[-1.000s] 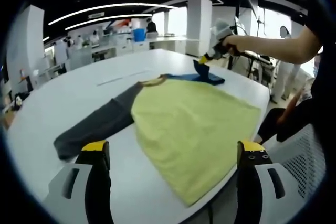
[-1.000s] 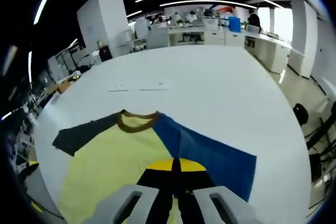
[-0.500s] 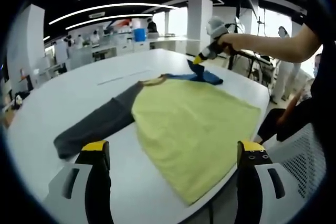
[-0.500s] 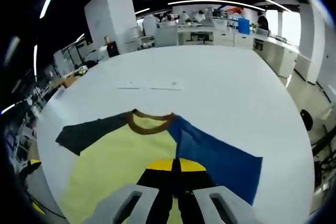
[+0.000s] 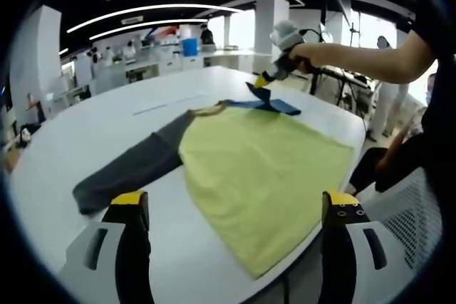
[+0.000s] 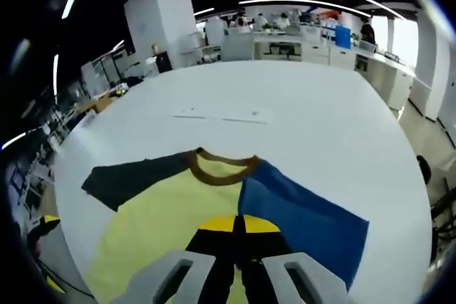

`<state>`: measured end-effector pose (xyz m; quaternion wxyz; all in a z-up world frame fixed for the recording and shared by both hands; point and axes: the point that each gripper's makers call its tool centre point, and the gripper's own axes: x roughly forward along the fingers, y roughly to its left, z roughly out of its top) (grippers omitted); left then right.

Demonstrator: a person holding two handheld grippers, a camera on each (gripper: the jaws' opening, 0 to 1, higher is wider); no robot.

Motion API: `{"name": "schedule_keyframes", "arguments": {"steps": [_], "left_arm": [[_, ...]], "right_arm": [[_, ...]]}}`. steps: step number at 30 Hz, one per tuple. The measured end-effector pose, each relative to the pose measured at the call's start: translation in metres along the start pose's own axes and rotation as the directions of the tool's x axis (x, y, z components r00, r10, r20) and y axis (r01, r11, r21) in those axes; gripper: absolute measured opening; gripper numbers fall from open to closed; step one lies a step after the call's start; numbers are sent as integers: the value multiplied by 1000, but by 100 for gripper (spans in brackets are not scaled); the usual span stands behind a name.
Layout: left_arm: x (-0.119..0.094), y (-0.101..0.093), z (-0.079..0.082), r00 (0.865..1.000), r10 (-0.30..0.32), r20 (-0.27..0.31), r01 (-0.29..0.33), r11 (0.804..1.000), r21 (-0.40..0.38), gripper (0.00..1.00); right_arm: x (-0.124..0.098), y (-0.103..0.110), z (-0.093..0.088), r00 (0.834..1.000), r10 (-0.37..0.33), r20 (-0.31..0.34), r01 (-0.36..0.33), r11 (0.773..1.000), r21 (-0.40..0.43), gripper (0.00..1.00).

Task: Fold the garment on the visible template until the final outline fits inside the template.

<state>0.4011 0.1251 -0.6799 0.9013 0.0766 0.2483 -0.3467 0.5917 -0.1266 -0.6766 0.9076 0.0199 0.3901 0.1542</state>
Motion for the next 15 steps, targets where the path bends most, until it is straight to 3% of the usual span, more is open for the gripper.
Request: {"name": "schedule_keyframes", "arguments": {"steps": [15], "left_arm": [[0,1,0,1000,-6,-5,6,1000,11,98]], "right_arm": [[12,27,4,999,37,-9,-38,999,-4,0]]}}
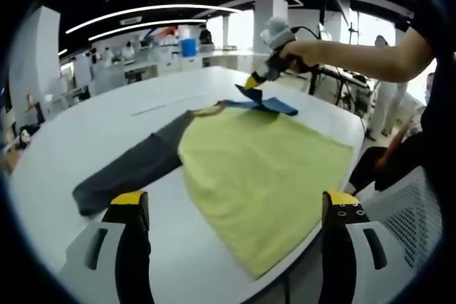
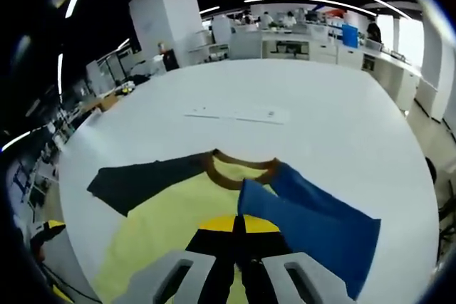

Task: Fold the garment on the visible template until the final outline fits inside the template.

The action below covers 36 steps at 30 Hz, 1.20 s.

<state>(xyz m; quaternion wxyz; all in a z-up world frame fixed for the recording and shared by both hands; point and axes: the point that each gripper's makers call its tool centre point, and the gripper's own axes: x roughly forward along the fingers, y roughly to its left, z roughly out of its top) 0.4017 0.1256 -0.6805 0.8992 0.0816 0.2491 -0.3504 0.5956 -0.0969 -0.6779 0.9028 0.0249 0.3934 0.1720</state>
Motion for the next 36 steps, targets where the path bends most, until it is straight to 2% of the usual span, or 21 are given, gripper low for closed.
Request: {"name": "schedule_keyframes", "arguments": {"steps": [21,30,36], "left_arm": [[1,0,-2,1000,-9,2,9,1000,4,98],[2,0,-1,1000,-15,4,15,1000,5,98],[2,0,-2,1000,-16,5,16,1000,1,98]], "right_arm": [[14,38,7,999,42,-15,-43,998,-48,0],[22,57,15,998,67,-15,-68,996,-63,0],[38,63,27,996,87,-21,-88,993,-77,0]]}}
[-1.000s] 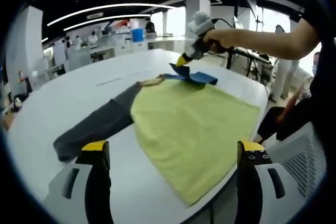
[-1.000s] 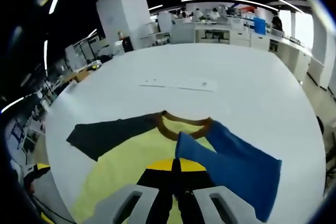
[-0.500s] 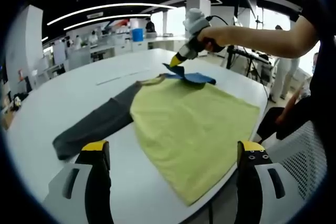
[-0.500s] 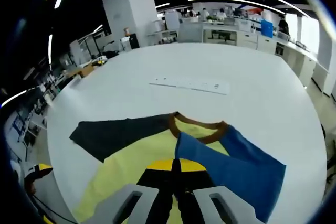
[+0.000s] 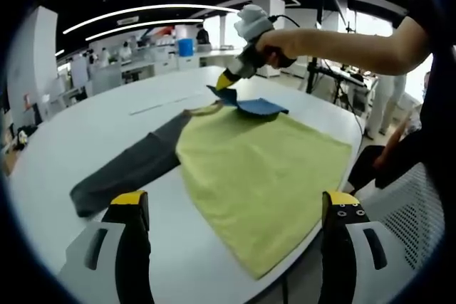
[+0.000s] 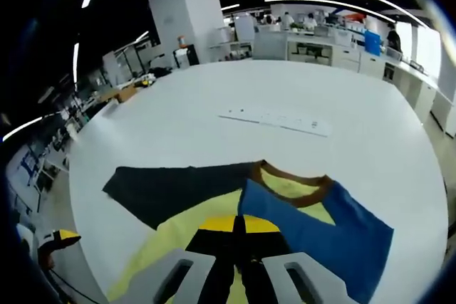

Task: Fold the garment on the visible template until the final outline fits inside the template.

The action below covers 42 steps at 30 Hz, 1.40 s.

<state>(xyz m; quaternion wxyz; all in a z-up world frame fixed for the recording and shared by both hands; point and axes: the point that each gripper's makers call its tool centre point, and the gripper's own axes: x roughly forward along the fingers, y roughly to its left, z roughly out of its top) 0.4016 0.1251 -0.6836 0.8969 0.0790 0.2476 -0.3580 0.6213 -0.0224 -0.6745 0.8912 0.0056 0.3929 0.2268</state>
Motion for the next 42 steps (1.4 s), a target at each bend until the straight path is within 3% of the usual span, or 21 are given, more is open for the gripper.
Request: {"name": "schedule_keyframes", "arguments": {"steps": [15,25,33,37,42], "left_arm": [[-2,6,-3,1000,21,-2,-21,1000,-15,97],[-2,7,-5,1000,25,-4,-25,999,-22,97],[-2,7,-6,1000,24,-4,-24,999,-24,97],[-5,7,10,996,11,83,-1,992,-122,97],[-7,9,9,998,17,56,-13,998,-65,97]], "right_arm": [[26,33,3,998,47,-40,-50,996,-70,0],[30,56,8,996,82,-39,-86,991,-102,0],[34,81,1,991,120,-66,-128,982,-138,0],[41,96,-6,982,168,-86,-175,981,-82,0],[50,104,-14,981,164,-101,-174,979,-102,0]]}}
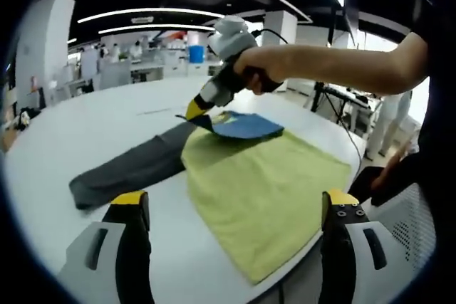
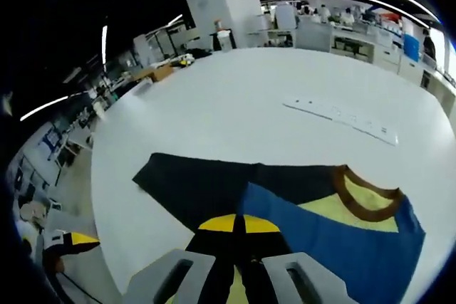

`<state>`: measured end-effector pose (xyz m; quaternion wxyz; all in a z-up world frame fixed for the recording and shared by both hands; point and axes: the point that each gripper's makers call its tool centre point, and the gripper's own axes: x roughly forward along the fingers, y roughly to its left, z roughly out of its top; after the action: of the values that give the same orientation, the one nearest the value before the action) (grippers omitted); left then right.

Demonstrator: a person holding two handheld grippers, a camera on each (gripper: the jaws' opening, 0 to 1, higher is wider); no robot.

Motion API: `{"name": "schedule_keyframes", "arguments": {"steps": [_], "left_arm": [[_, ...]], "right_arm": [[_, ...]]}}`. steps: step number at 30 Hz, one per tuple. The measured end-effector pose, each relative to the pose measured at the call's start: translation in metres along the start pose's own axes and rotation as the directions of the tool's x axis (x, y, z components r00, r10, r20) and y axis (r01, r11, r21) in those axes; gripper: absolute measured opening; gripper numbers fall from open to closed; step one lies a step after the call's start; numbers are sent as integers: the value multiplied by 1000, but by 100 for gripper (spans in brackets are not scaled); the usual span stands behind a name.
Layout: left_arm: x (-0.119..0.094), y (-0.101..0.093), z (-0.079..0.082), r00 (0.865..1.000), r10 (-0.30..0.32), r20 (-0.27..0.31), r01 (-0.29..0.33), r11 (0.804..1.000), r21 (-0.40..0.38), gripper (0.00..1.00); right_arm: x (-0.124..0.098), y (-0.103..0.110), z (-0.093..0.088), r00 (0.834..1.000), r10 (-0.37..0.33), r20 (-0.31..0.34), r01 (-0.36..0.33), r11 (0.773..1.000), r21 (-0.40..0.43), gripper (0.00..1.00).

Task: Fold the garment on the visible template until the final outline fits inside the template.

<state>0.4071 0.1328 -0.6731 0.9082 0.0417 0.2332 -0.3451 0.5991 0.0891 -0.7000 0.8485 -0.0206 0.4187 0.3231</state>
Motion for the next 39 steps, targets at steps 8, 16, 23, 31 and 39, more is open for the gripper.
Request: {"name": "schedule_keyframes", "arguments": {"steps": [8,16,23,31,39], "left_arm": [[-1,-2,-8,1000,1,-23,-1,1000,-6,97],[-3,0,-4,1000,11,-14,-11,1000,1,98],[-1,0,-4,1000,11,-20,-11,1000,15,99],[-2,7,-3,999,41,-25,-41,999,20,99],[-6,14,-1,997,72,-23,-71,997,17,99]], "right_arm": [[15,-8,-17,1000,-5,-15,5,1000,18,0],[16,0,-12,998,64,25,-65,997,34,4],[4,-14,-9,999,28,44,-25,998,-56,22],[-13,-25,-21,1000,1,13,1,988,-153,54],[-32,-45,-37,1000,3,13,-1,991,-136,63]]}}
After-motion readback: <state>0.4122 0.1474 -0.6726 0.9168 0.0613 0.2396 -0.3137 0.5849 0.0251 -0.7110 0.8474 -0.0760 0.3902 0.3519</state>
